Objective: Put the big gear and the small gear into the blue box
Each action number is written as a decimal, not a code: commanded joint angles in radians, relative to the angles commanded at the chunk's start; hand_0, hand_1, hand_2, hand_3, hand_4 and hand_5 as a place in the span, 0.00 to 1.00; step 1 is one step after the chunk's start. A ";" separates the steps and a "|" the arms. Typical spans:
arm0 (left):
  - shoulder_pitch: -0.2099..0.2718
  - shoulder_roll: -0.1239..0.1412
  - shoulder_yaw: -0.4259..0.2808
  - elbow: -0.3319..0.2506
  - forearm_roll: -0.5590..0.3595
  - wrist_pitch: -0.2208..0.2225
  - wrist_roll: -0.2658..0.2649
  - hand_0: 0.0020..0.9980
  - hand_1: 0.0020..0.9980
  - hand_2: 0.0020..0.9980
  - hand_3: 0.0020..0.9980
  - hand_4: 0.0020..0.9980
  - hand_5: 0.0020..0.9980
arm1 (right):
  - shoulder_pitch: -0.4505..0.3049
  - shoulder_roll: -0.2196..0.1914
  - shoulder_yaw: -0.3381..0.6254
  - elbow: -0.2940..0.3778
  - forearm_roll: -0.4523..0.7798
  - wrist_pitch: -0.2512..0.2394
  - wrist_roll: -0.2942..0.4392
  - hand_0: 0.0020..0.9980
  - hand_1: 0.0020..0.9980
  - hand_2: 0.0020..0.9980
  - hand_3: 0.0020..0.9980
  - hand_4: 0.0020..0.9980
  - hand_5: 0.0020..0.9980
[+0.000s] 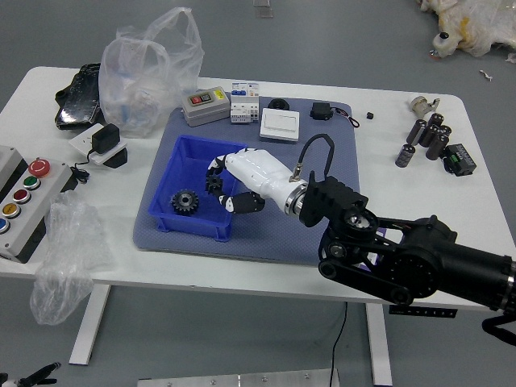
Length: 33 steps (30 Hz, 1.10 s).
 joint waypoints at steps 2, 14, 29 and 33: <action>0.000 0.000 0.000 0.000 0.000 0.000 0.000 0.65 0.48 0.52 0.72 0.73 0.65 | 0.003 -0.001 -0.004 0.000 0.008 0.003 -0.004 0.98 0.92 0.91 0.86 0.57 0.31; 0.000 -0.002 0.001 0.001 -0.001 -0.001 -0.002 0.65 0.48 0.52 0.72 0.73 0.65 | -0.030 -0.007 0.055 -0.001 0.025 -0.088 0.023 1.00 1.00 1.00 1.00 0.64 0.32; 0.013 -0.001 0.009 0.003 -0.016 0.003 -0.007 0.65 0.48 0.52 0.72 0.74 0.65 | -0.298 -0.098 0.467 0.065 0.325 -0.382 0.347 0.73 0.73 0.77 0.71 0.59 0.37; 0.014 -0.003 0.017 0.005 -0.025 0.003 -0.013 0.65 0.48 0.52 0.72 0.73 0.65 | -0.378 -0.110 0.576 0.074 0.388 -0.397 0.435 0.69 0.69 0.73 0.69 0.60 0.32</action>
